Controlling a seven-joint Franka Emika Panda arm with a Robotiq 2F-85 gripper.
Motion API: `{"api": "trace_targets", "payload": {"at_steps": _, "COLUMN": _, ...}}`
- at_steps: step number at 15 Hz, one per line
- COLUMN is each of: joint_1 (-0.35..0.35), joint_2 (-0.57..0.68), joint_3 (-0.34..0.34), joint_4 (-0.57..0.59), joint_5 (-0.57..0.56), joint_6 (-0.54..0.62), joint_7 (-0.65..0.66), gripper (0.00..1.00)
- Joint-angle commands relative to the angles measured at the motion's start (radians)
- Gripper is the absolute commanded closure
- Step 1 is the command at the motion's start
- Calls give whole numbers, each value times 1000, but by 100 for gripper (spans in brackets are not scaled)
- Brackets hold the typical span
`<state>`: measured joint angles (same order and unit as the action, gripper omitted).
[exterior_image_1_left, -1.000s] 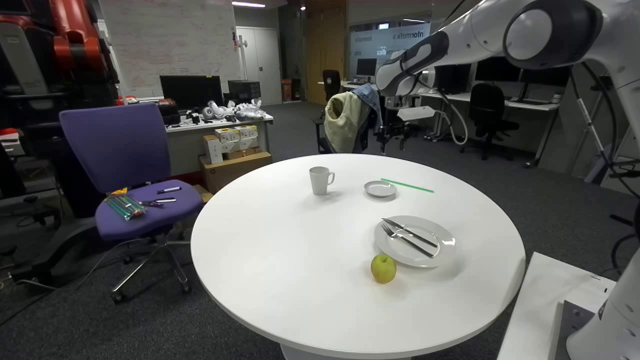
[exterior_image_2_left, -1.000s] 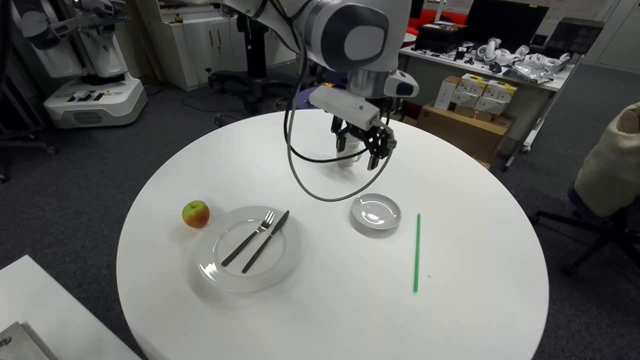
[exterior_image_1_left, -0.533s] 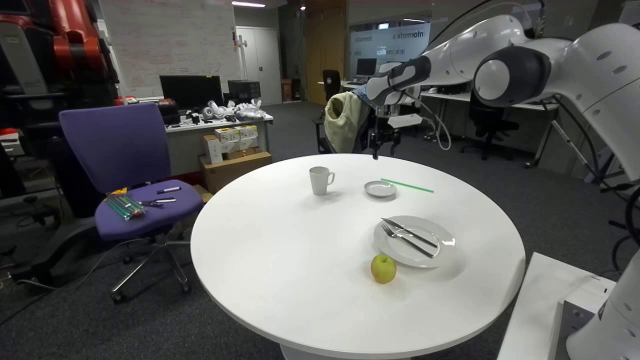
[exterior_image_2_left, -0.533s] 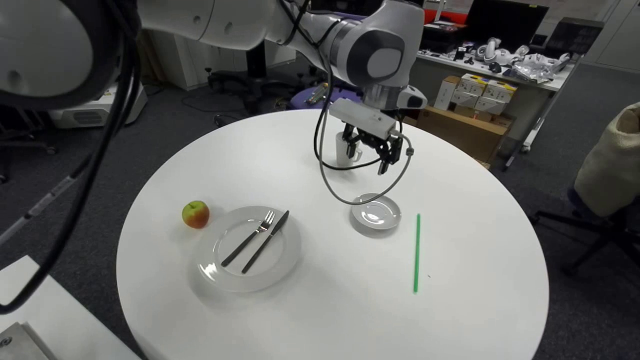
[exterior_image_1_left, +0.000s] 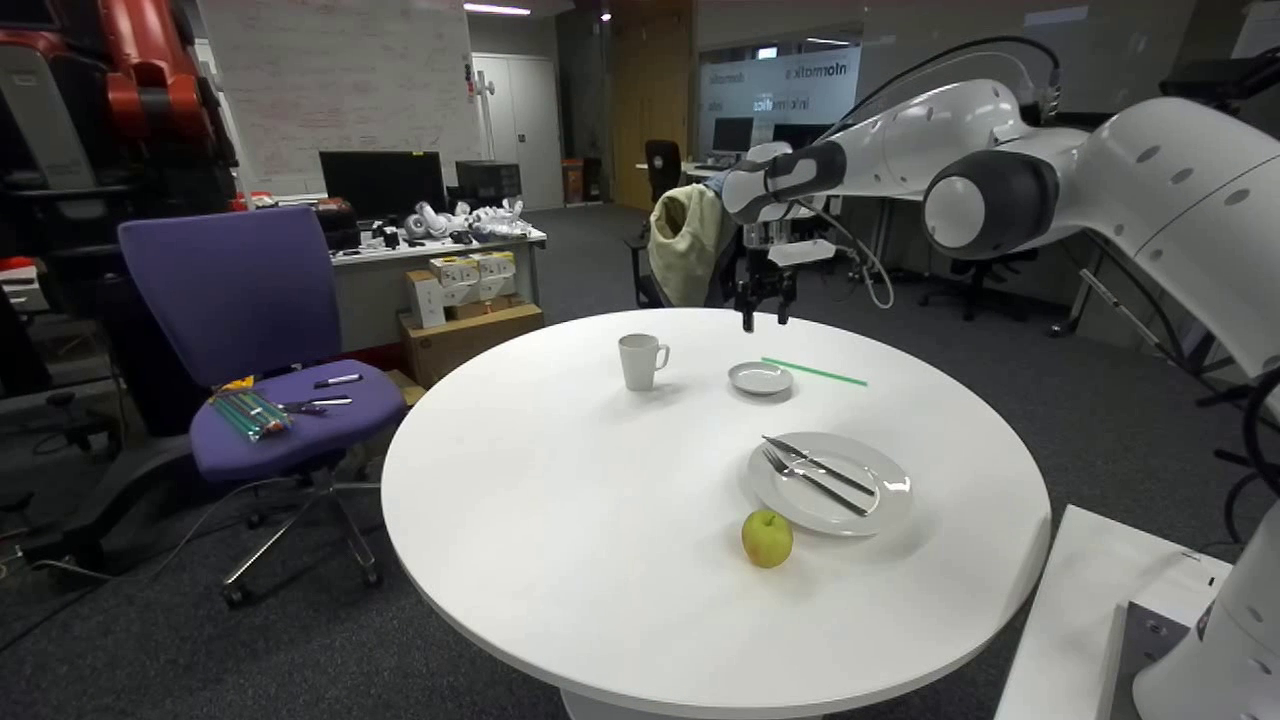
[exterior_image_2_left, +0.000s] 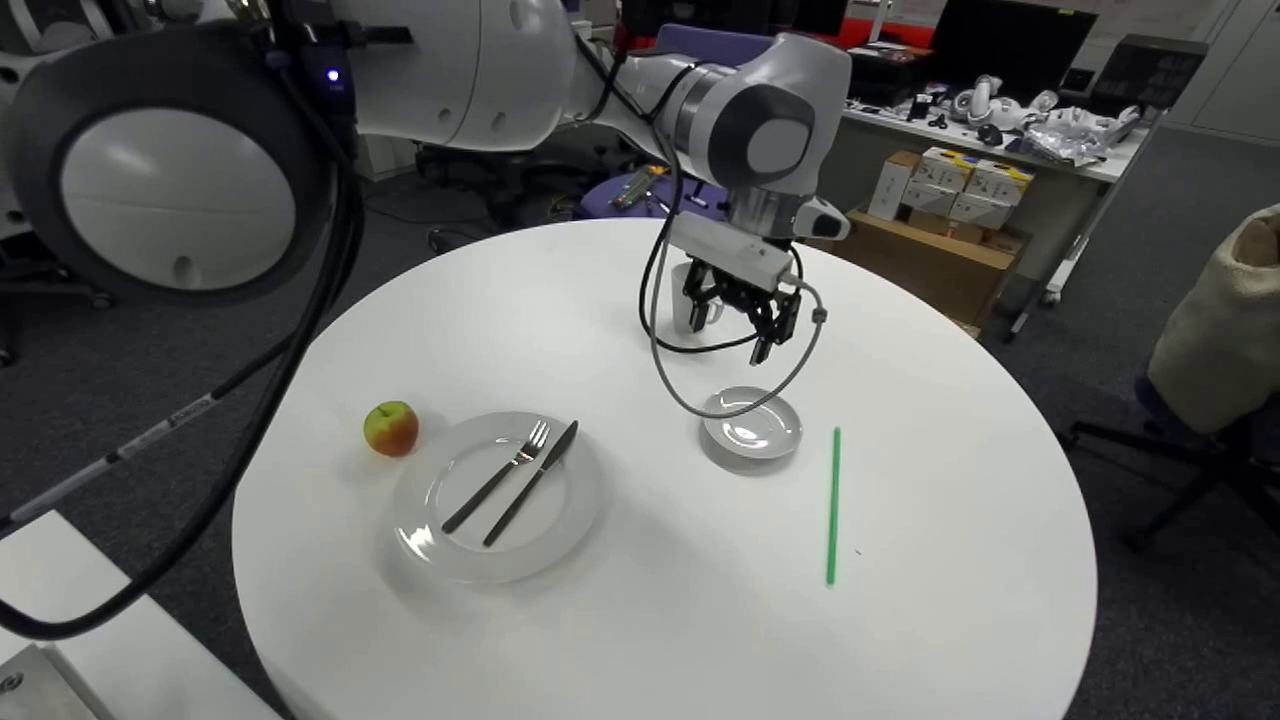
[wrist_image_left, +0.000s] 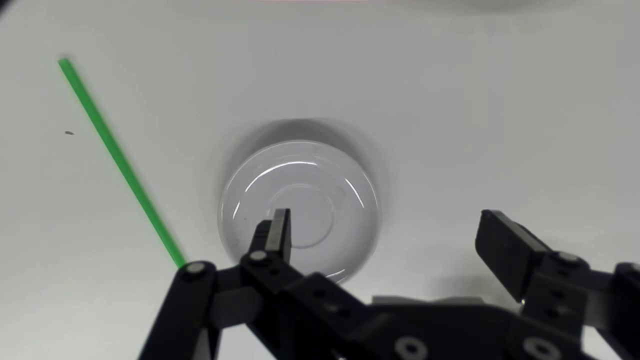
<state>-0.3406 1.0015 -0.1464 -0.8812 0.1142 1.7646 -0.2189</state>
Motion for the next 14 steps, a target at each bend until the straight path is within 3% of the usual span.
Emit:
{"api": "trace_targets", "payload": {"at_steps": 1, "joint_1": 0, "joint_2": 0, "joint_3": 0, "joint_4": 0, "joint_5": 0, "joint_6": 0, "joint_7": 0, "gripper": 0}}
{"api": "trace_targets", "payload": {"at_steps": 8, "joint_1": 1, "joint_2": 75, "joint_3": -5, "joint_4": 65, "joint_5": -1, "joint_6": -15, "joint_7": 35, "gripper": 0}}
{"api": "trace_targets", "payload": {"at_steps": 14, "joint_1": 8, "joint_2": 187, "joint_3": -6, "joint_4": 142, "joint_5": 10, "joint_6": 44, "joint_7": 170, "gripper": 0}}
